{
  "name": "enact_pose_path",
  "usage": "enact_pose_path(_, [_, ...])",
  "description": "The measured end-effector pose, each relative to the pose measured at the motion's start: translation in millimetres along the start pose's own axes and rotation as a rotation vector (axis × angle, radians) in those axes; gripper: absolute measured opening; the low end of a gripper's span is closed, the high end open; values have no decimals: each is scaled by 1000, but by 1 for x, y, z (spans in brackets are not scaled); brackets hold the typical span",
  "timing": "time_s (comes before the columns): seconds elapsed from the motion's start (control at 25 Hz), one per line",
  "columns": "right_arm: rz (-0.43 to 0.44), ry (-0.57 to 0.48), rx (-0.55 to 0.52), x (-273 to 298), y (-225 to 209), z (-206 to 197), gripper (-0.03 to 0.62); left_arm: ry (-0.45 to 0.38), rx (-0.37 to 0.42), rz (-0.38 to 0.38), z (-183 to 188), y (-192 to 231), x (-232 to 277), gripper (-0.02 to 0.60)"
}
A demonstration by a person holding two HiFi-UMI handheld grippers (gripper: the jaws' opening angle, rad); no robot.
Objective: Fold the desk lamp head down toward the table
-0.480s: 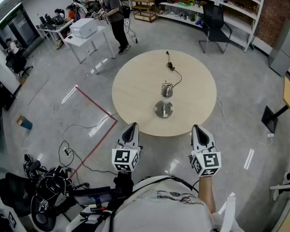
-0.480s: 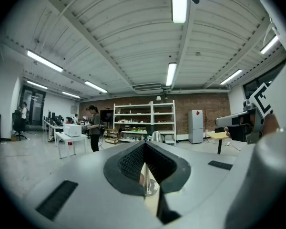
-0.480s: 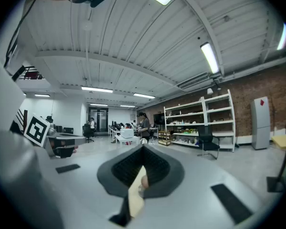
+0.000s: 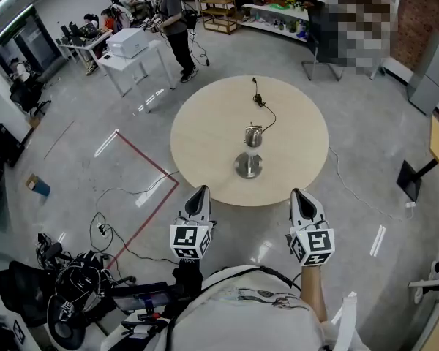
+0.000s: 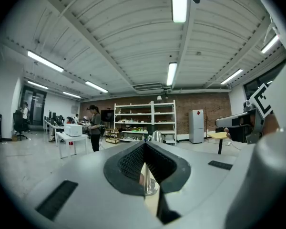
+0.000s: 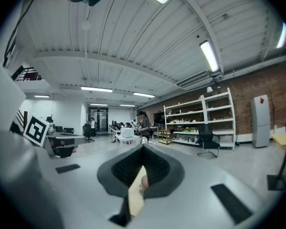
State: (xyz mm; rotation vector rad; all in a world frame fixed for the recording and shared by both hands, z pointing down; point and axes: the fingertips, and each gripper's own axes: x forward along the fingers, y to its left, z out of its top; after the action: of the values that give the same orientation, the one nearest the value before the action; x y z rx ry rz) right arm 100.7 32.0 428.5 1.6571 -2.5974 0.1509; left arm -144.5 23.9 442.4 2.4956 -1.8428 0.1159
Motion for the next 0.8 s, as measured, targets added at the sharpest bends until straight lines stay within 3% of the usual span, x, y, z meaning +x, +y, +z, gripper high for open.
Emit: enact_pose_path(0.8, [46,27,26,-9,0,-11,2,39,-9,-11,-8,-30,-7,0])
